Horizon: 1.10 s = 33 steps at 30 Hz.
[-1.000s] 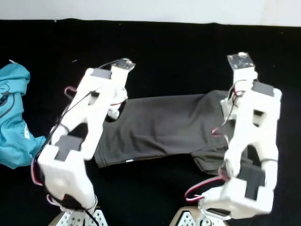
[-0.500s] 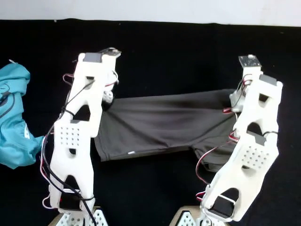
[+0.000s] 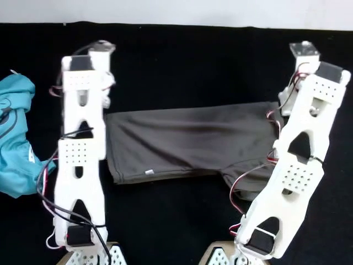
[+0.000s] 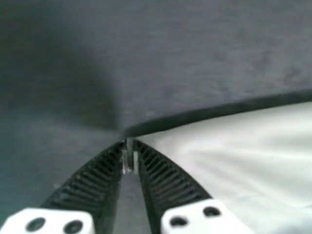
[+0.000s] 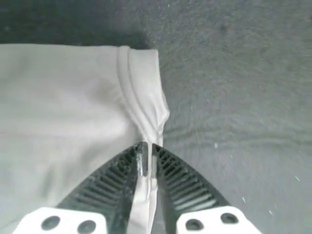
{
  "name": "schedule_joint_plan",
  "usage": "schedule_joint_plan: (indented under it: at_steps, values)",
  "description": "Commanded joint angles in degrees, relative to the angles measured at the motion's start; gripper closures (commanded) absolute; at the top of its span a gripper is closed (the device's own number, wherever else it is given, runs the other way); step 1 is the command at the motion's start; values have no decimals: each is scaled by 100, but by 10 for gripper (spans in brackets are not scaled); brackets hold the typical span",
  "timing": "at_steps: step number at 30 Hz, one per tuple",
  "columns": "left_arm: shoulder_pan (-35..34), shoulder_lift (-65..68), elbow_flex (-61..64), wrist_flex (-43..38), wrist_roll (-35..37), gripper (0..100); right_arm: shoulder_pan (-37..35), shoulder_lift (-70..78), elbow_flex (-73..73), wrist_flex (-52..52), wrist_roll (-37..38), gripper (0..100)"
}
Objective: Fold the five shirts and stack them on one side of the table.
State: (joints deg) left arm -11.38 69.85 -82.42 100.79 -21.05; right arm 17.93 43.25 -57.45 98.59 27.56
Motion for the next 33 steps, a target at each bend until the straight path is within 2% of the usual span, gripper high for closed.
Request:
schedule_joint_plan:
  at_steps: [1, 6, 14, 19, 24, 33]
  values:
    - [4, -637, 57, 88, 44, 991, 84, -620, -470, 259, -264, 970]
    - [127, -2097, 1560, 88, 44, 991, 101, -1420, 163, 259, -448, 971]
    - [963, -5376, 5701, -167, 18, 991, -567, -4022, 4084, 31, -88, 991]
    - [1235, -7055, 8725, -1582, 18, 991, -637, -5191, 6440, -910, -88, 991]
    - [1244, -7899, 11310, -3314, 9, 991, -637, -5982, 8593, -1938, -79, 991]
    - [1226, -8171, 13367, -5442, 0, 991, -629, -6782, 10844, -3785, -79, 991]
